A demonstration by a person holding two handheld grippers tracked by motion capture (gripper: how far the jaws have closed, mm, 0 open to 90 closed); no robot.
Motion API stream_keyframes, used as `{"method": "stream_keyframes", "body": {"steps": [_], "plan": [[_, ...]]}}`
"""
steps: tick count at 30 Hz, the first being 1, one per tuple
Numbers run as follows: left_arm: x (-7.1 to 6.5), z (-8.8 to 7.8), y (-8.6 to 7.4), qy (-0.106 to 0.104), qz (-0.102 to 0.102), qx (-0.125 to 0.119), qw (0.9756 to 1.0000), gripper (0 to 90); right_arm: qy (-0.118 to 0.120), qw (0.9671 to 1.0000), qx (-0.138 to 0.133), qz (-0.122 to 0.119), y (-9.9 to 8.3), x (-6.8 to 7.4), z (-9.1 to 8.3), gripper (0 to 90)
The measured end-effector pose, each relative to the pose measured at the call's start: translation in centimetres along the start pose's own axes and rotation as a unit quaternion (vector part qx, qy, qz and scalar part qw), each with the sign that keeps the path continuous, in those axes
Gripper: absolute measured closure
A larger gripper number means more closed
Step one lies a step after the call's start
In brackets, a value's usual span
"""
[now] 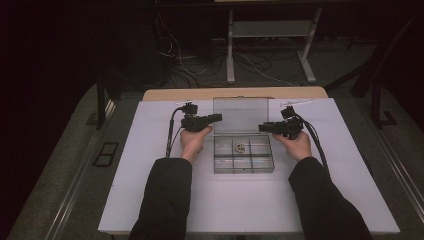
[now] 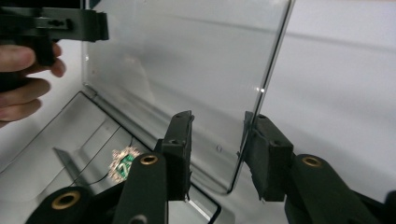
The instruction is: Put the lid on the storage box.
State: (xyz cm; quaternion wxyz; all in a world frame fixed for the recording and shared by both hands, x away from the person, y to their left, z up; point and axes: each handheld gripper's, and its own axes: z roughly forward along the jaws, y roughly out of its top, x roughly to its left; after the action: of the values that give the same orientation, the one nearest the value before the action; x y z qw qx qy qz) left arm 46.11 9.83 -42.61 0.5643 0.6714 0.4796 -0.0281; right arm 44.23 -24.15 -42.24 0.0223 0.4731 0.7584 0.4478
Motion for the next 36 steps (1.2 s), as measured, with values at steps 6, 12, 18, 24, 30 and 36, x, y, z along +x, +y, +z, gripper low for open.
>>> {"method": "stream_keyframes", "body": {"steps": [6, 12, 18, 24, 30, 36], "plan": [[-0.2, -0.2, 0.0, 0.000, 0.007, -0.001, 1.0000, 71.6, 0.000, 0.9999, -0.014, 0.004, 1.6, -0.1, -0.1, 60.0], [-0.6, -0.5, 0.0, -0.005, 0.023, -0.003, 0.9997, 70.3, 0.006, 0.9996, -0.026, 0.003, 1.8, -0.1, -0.5, 64.2], [-1.1, -1.1, -0.4, -0.015, 0.035, -0.017, 0.9991, 67.8, 0.002, 0.9993, -0.029, -0.022, 1.7, 0.5, -1.2, 65.6], [-1.7, -1.5, -0.3, -0.019, 0.048, -0.024, 0.9984, 61.9, 0.010, 0.9986, -0.041, -0.032, 1.1, 0.7, -1.7, 66.8], [-2.3, -2.2, 1.1, -0.011, 0.047, -0.056, 0.9972, 61.8, 0.010, 0.9983, -0.048, -0.032, 0.8, 0.7, -1.7, 67.2], [-2.6, -2.4, 1.8, -0.003, 0.052, -0.070, 0.9962, 65.7, 0.010, 0.9982, -0.052, -0.027, 0.7, 0.6, -1.6, 67.2]]}}
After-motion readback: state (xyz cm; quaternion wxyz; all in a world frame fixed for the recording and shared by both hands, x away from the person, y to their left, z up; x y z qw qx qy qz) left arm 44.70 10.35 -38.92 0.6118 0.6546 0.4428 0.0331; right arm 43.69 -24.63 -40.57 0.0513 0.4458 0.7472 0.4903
